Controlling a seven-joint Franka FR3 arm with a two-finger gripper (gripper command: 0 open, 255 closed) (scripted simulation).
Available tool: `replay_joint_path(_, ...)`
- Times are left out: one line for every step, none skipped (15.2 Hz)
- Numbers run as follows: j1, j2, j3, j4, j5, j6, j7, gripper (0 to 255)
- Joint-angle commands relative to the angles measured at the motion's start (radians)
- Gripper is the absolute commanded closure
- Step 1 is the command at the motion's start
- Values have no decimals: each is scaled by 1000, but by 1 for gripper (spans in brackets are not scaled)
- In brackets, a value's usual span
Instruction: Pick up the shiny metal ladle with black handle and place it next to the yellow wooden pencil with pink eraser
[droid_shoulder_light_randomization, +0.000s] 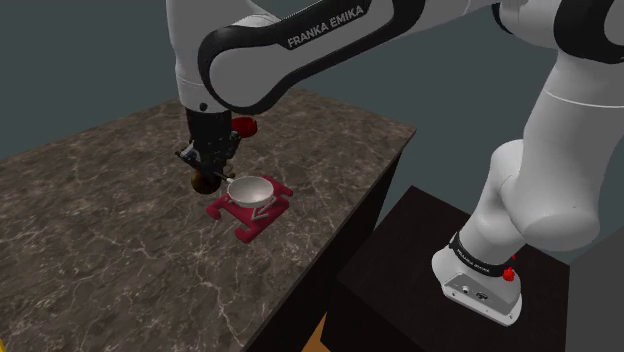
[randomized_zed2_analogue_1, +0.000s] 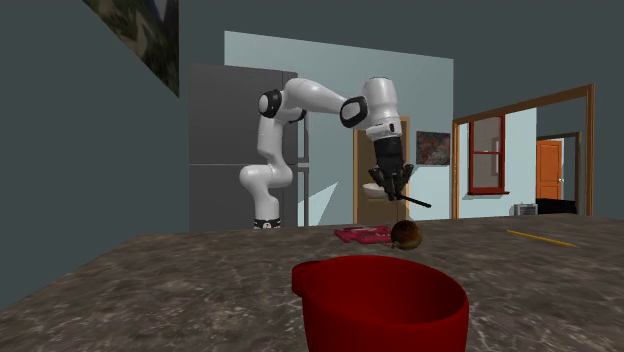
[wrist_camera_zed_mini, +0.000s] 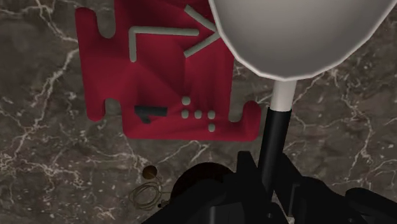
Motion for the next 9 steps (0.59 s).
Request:
replay_joint_path(30, 23, 16, 30, -16, -6, 53, 255)
replay_joint_path(45, 34, 23, 45, -24, -10, 78, 255)
replay_joint_path(59, 46, 30, 61, -32, -15, 103, 255)
replay_joint_path(75, 59, 36, 78, -41, -20, 127, 255)
replay_joint_path(90, 73, 42, 97, -49, -25, 151, 255)
replay_joint_path(106, 88, 48, 117, -58, -31, 175, 255)
replay_joint_path(122, 103, 53, 139, -67, -38, 199, 255)
replay_joint_path(138, 120, 58, 162, -76, -45, 222, 255)
replay_joint_path(155, 137, 63, 187, -85, -54, 245, 255)
